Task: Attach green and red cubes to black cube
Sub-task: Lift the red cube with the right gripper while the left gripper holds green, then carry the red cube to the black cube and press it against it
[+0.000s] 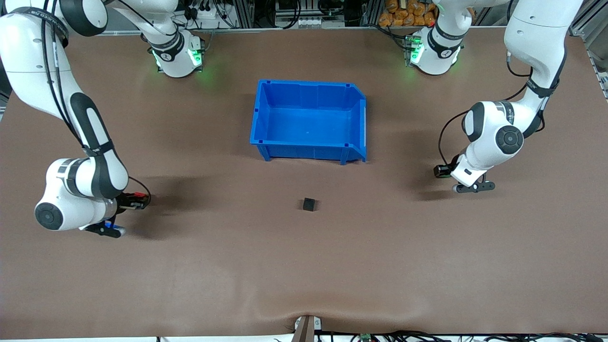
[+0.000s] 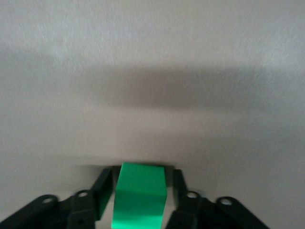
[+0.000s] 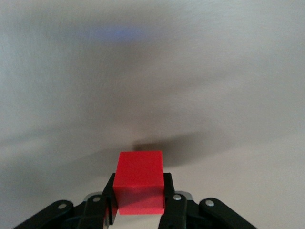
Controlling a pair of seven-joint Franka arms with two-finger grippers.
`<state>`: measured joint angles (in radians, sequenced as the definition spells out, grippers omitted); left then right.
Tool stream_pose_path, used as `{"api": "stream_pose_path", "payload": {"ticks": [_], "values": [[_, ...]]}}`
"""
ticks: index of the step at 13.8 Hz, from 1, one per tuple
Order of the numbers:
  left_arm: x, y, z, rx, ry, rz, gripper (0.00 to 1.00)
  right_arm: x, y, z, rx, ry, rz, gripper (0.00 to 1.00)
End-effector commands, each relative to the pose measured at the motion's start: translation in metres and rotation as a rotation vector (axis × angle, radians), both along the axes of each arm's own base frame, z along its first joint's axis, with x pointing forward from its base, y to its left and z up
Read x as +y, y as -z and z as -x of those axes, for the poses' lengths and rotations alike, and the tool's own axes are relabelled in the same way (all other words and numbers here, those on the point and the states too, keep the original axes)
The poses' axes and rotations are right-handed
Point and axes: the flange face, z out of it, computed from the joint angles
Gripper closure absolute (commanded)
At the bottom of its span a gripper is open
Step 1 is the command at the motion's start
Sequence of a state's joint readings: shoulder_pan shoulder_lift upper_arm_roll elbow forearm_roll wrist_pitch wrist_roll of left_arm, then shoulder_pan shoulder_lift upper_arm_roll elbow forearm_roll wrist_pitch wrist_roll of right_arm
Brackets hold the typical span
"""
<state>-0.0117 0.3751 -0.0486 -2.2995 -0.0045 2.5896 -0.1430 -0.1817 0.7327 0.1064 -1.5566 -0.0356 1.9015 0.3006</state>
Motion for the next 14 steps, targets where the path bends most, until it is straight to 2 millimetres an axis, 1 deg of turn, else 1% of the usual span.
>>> {"api": "stream_pose_path", "payload": {"ticks": [1, 2, 3, 4, 5, 6, 7, 8, 10, 11, 12, 14], "values": [[0.002, -0.005, 0.000, 0.023, 0.005, -0.013, 1.00, 0.047, -0.022, -0.006, 0.083, 0.351, -0.057, 1.00], [0.002, -0.006, 0.002, 0.035, 0.003, -0.014, 1.00, 0.075, -0.027, -0.008, 0.122, 0.473, -0.125, 1.00], [0.003, -0.008, 0.001, 0.038, -0.001, -0.015, 1.00, 0.097, -0.030, -0.011, 0.154, 0.577, -0.172, 1.00], [0.004, -0.012, -0.002, 0.029, -0.006, -0.015, 1.00, 0.123, -0.034, -0.012, 0.184, 0.640, -0.185, 1.00], [0.005, -0.018, -0.008, 0.014, -0.026, -0.014, 1.00, 0.142, -0.036, -0.014, 0.213, 0.724, -0.186, 1.00], [0.003, -0.028, -0.020, -0.013, -0.078, -0.016, 1.00, 0.157, -0.040, -0.019, 0.219, 0.826, -0.197, 1.00], [-0.002, -0.039, -0.032, -0.035, -0.151, -0.019, 1.00, 0.181, -0.043, -0.023, 0.216, 0.893, -0.200, 1.00], [-0.007, -0.050, -0.044, -0.043, -0.251, -0.024, 1.00, 0.213, -0.045, -0.023, 0.205, 0.938, -0.197, 1.00], [-0.029, -0.072, -0.073, -0.026, -0.431, -0.036, 1.00, 0.266, -0.046, -0.023, 0.140, 1.018, -0.182, 1.00], [-0.034, -0.084, -0.090, -0.013, -0.521, -0.046, 1.00, 0.291, -0.043, -0.022, 0.098, 1.044, -0.186, 1.00], [-0.038, -0.093, -0.105, 0.006, -0.584, -0.057, 1.00, 0.303, -0.037, -0.022, 0.063, 1.071, -0.190, 1.00], [-0.054, -0.107, -0.132, 0.036, -0.693, -0.069, 1.00, 0.339, -0.016, -0.012, 0.039, 1.094, -0.182, 1.00]]}}
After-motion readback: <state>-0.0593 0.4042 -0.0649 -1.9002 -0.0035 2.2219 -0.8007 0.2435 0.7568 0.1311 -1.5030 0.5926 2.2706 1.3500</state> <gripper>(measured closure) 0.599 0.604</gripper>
